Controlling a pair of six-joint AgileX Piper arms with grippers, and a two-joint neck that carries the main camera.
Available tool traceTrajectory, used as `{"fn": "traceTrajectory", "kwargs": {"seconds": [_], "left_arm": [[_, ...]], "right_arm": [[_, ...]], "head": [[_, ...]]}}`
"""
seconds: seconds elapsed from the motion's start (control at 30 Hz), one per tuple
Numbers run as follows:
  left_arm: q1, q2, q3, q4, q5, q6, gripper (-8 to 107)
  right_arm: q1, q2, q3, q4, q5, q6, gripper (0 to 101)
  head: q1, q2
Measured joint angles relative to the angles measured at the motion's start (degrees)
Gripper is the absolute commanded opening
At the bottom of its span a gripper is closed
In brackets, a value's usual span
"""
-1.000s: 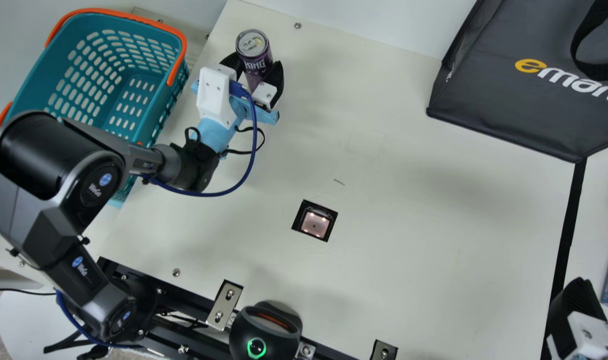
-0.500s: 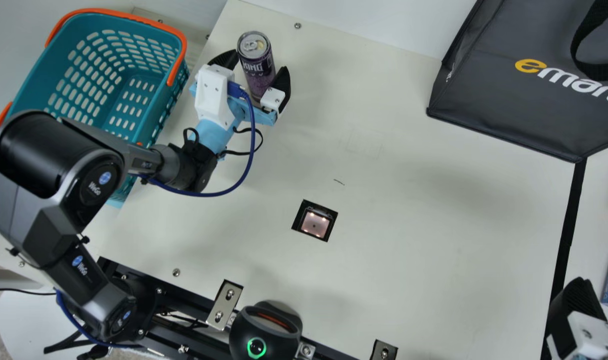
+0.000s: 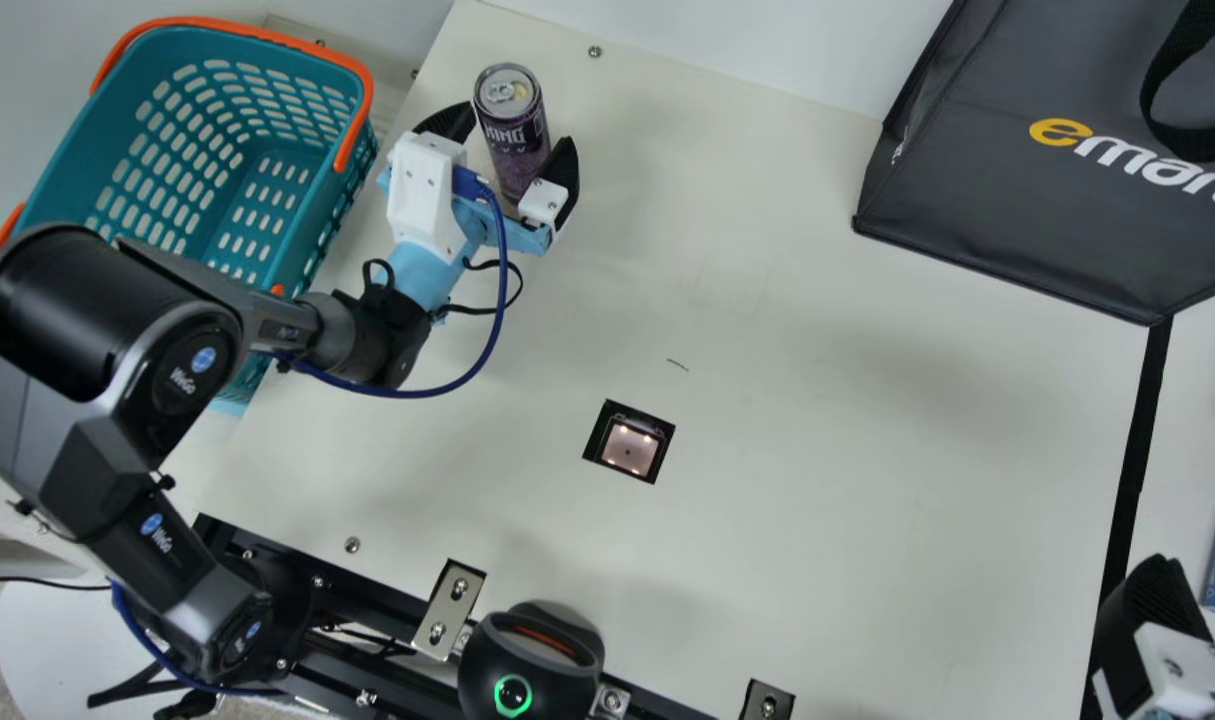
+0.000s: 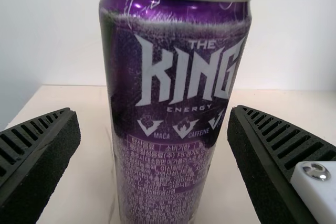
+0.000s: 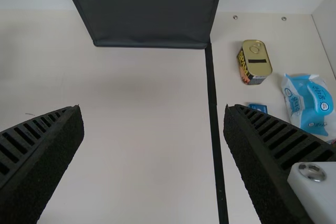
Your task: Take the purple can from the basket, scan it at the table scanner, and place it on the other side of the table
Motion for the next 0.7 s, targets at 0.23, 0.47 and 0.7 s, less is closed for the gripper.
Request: {"fn": "traceTrajectory", "kwargs": {"seconds": [0.23, 0.47, 0.7], "left_arm": [[-0.49, -3.85, 4.50, 0.09, 0.49, 1.03, 90], [-1.03, -8.75, 9.38, -0.04, 2.52, 2.17, 90], [-1.03, -15.87, 11.66, -1.26, 8.40, 4.85, 90]], "right_arm": [[0.00, 0.00, 0.00, 0.00, 0.00, 0.00, 95], [0.00, 0.00, 0.00, 0.00, 0.00, 0.00, 95], [0.00, 0.00, 0.00, 0.00, 0.00, 0.00, 95]], "head": [[0.00, 0.00], [0.00, 0.09], [0.00, 0.09]]}}
